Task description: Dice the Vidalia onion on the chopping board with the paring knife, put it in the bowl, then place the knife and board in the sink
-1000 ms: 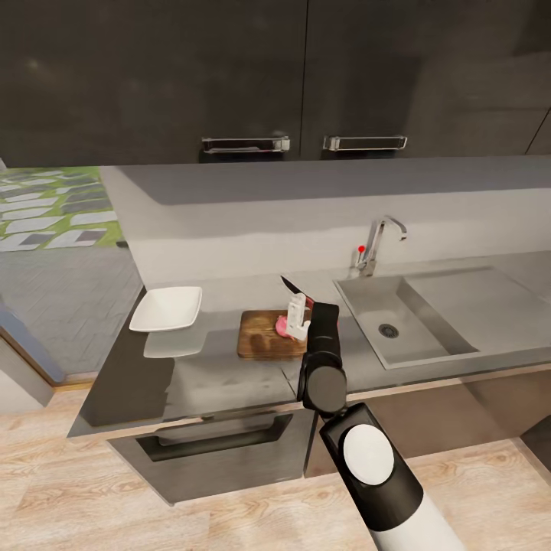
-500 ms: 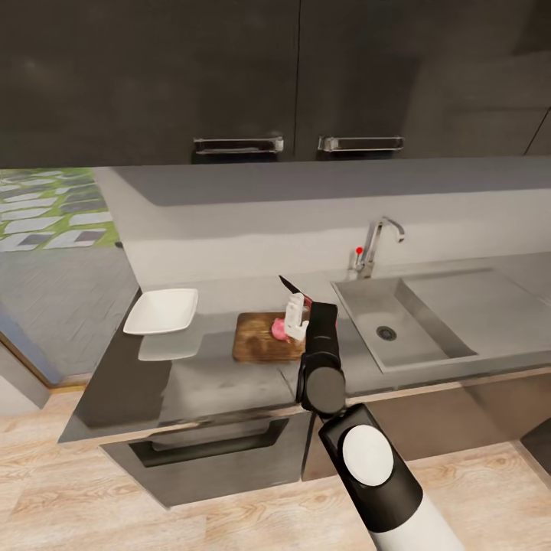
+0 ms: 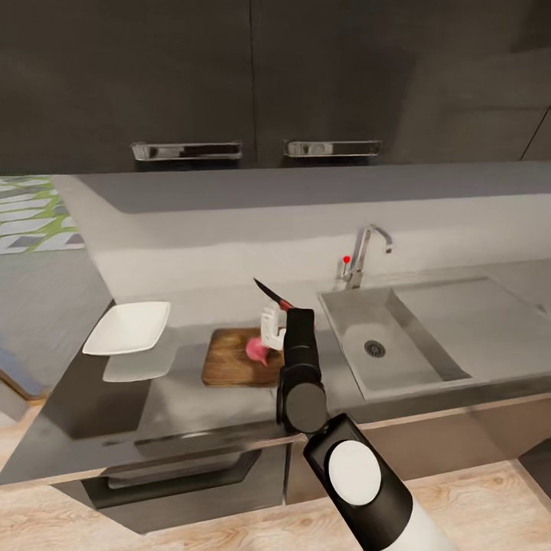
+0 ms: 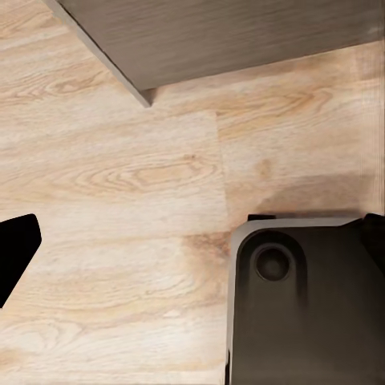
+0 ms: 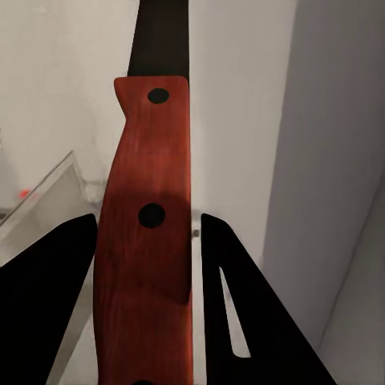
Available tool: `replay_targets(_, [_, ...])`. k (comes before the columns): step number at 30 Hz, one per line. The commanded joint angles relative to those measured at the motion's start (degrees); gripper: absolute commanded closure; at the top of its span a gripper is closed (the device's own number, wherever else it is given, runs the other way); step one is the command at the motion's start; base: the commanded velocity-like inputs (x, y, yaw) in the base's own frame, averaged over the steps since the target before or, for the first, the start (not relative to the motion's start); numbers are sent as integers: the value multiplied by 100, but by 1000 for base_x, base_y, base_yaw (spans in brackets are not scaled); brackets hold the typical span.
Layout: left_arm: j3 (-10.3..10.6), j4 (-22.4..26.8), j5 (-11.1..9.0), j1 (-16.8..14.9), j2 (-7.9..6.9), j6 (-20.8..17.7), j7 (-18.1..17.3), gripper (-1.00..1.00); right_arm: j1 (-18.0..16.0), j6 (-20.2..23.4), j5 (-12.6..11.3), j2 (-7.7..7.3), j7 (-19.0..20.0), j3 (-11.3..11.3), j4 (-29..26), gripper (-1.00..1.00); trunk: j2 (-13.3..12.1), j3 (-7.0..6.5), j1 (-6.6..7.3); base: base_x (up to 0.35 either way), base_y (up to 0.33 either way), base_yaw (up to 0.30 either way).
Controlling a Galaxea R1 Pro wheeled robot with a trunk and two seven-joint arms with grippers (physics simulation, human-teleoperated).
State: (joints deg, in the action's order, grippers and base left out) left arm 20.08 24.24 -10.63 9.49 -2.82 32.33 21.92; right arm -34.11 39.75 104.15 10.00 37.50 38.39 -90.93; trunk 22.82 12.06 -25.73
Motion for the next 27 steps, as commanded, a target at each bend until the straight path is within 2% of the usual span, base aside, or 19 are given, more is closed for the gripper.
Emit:
replay_targets(1, [49, 12, -53, 1, -8, 13, 32, -100, -6, 40, 59, 0, 65, 38, -1, 100, 10, 10, -6, 183, -209, 0])
replay_targets(6, [49, 11, -53, 1, -8, 18, 32, -100, -1, 85, 54, 0, 72, 149, 20, 100, 10, 10, -6, -96, -28, 0])
replay_targets(20, [49, 2, -53, 1, -8, 19, 32, -100, 0, 507, 54, 0, 91, 173, 53, 100, 10, 10, -6, -275, 131, 0])
replay_targets(24, [49, 2, -53, 1, -8, 13, -101, -100, 0, 539, 58, 0, 84, 148, 96, 100, 10, 10, -6, -47, 164, 0])
replay_targets(27, [49, 2, -53, 1, -8, 10, -153, -100, 0, 757, 68, 0, 85, 151, 113, 100, 10, 10, -6, -4, 25, 0])
